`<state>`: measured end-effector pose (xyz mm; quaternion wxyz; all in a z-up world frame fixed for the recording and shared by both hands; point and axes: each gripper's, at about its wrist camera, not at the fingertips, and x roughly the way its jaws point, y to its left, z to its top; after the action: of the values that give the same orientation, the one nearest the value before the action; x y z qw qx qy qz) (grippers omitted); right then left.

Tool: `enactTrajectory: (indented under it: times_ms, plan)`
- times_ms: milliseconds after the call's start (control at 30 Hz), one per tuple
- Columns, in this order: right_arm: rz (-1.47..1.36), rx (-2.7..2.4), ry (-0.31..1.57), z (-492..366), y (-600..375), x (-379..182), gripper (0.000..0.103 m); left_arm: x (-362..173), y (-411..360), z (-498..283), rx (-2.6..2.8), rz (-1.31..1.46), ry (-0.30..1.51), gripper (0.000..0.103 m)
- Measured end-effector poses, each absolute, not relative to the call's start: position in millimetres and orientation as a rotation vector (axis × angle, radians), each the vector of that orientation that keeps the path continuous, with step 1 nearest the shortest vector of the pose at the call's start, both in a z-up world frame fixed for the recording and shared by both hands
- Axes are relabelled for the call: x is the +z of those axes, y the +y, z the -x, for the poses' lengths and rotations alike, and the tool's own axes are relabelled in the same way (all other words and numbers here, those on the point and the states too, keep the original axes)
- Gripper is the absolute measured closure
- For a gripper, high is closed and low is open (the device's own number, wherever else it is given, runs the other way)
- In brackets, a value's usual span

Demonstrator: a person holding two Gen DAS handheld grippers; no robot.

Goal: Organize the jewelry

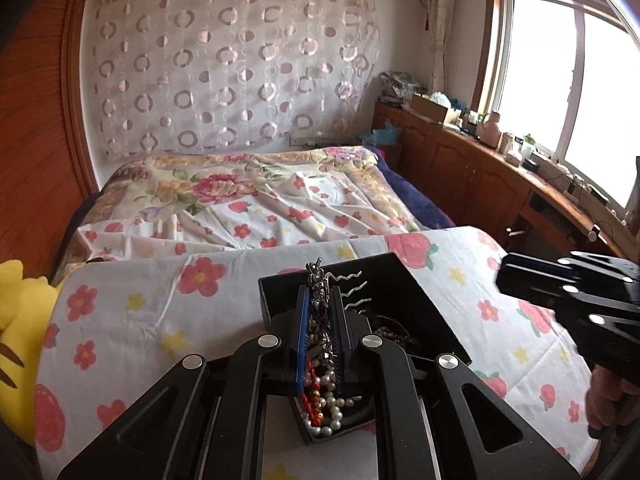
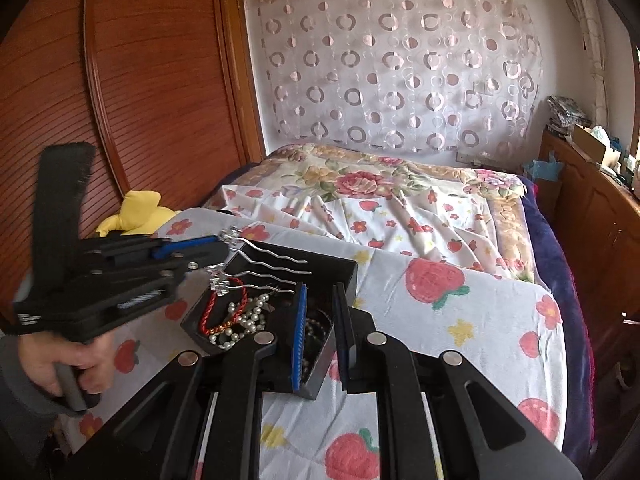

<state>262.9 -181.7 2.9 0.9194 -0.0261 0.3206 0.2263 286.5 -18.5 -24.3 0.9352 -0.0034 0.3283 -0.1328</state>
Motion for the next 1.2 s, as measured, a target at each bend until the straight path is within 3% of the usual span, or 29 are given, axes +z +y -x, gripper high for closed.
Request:
enactTrajectory:
  times_ms: [233,333,433,567,667,767,833,1033,1200]
  plan:
    - [0.062,0.467,0.623,-247.6,-180.9,7.9,0.087,-26.8,-24.9,-289.8,-0.259,0.005,0.676,0.091]
    - [0.062,0.469,0.615,-242.7,-179.1,8.6,0.087,-23.5,-23.6,-287.3,-0.247,0.004,0.666,0.064]
    - [0.058,0.468,0.610,-237.2,-179.4,6.2,0.087,-19.8,-22.3,-280.9,-0.233,-0.008,0.652,0.054]
    - [0.060,0.456,0.601,-228.2,-178.9,1.7,0.087,-16.2,-16.6,-263.3,-0.201,-0.014,0.615,0.022]
    - [0.056,0.448,0.589,-220.4,-178.3,-2.1,0.074,-17.2,-8.5,-246.8,-0.180,-0.010,0.598,0.011]
    - [0.043,0.421,0.578,-213.1,-177.8,-5.6,0.052,-19.8,-1.4,-233.4,-0.145,-0.017,0.586,0.007]
    - [0.038,0.396,0.565,-207.8,-177.7,-7.2,0.030,-20.2,4.6,-224.7,-0.128,-0.020,0.582,0.007]
    - [0.024,0.348,0.533,-183.8,-176.2,-7.6,0.010,-20.6,15.2,-188.0,-0.112,-0.026,0.564,0.007]
    - [-0.010,0.322,0.499,-152.3,-179.7,-2.1,0.002,-17.7,17.3,-148.4,-0.111,-0.023,0.559,0.007]
